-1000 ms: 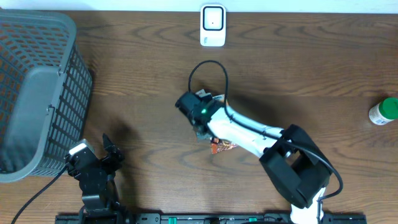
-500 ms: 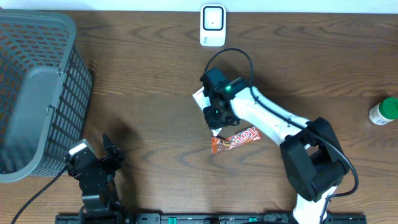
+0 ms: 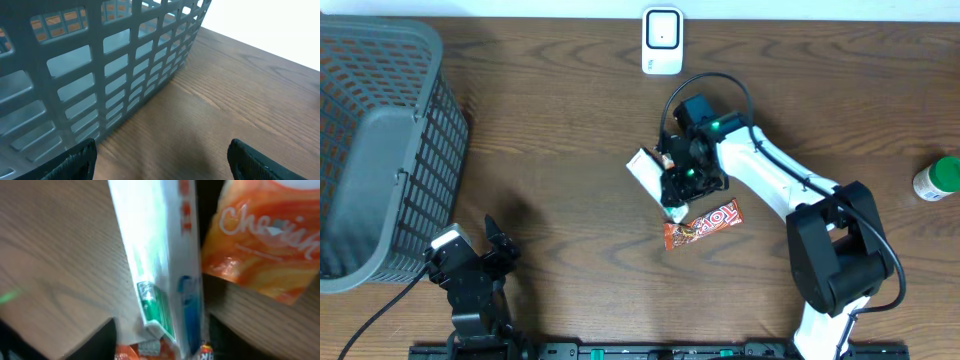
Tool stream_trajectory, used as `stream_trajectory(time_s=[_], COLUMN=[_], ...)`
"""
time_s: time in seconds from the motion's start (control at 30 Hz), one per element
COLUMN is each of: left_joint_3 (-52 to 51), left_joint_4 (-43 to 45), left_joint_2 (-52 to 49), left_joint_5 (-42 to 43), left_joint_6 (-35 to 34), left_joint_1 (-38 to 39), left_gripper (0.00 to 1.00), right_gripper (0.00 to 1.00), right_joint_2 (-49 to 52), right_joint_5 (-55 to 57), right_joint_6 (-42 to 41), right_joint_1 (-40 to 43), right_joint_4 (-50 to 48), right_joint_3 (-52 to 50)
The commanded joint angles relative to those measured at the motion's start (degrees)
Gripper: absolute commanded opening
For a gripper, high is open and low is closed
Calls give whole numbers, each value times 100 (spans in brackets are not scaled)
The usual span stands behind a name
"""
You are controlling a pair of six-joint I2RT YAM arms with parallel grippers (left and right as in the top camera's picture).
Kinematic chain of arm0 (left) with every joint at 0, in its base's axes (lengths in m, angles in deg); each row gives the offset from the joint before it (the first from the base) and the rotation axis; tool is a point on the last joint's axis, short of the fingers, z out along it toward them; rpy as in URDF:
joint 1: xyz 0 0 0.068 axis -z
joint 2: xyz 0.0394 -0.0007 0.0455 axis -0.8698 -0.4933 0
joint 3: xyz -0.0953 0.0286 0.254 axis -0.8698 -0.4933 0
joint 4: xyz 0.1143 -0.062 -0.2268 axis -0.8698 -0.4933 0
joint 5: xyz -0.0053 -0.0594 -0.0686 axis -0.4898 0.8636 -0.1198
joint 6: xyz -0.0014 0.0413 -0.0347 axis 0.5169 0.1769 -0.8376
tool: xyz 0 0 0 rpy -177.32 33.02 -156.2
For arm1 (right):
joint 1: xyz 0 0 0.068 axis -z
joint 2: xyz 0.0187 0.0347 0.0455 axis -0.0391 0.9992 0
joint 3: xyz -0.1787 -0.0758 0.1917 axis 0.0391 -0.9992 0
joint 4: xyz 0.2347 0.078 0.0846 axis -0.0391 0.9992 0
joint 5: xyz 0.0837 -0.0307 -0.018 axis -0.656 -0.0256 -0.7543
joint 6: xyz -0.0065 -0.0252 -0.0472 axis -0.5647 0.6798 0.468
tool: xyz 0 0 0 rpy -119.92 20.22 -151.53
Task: Scan the item barcode
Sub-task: 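Lift the Panadol box off the pile with the right gripper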
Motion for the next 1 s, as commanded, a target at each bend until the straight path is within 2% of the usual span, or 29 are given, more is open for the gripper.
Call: stream_trajectory(time_s=[0.0, 0.17, 0.33, 0.47, 0.7, 0.9, 0.97], left_joint_3=[-44, -44, -44, -44, -44, -44, -44], left_joint_4=[-7, -7, -7, -7, -7, -7, -7], left_joint_2=[15, 15, 15, 15, 15, 15, 15], left_joint_5=[-79, -79, -79, -79, -79, -79, -79], left_joint_6=[-33, -33, -33, -31, -33, -33, -33], left_joint_1=[-13, -13, -13, -13, -13, -13, -13], left_gripper=[84, 84, 84, 84, 84, 84, 84], right_gripper=[72, 77, 94, 98, 93, 78, 67], right_joint_2=[-153, -153, -122, 52, 623, 841, 874], right_joint_5=[393, 1257, 2450, 2874, 2806, 2350, 2330], right_joint_6=[-2, -251, -498, -612, -654, -651, -651], right_joint_1=[-256, -675, -1139, -1261, -1250, -1241, -1235], right_joint_4=[7, 81, 37, -74, -310, -494, -610], right_joint_3=[98, 90, 55, -57, -138, -136, -136])
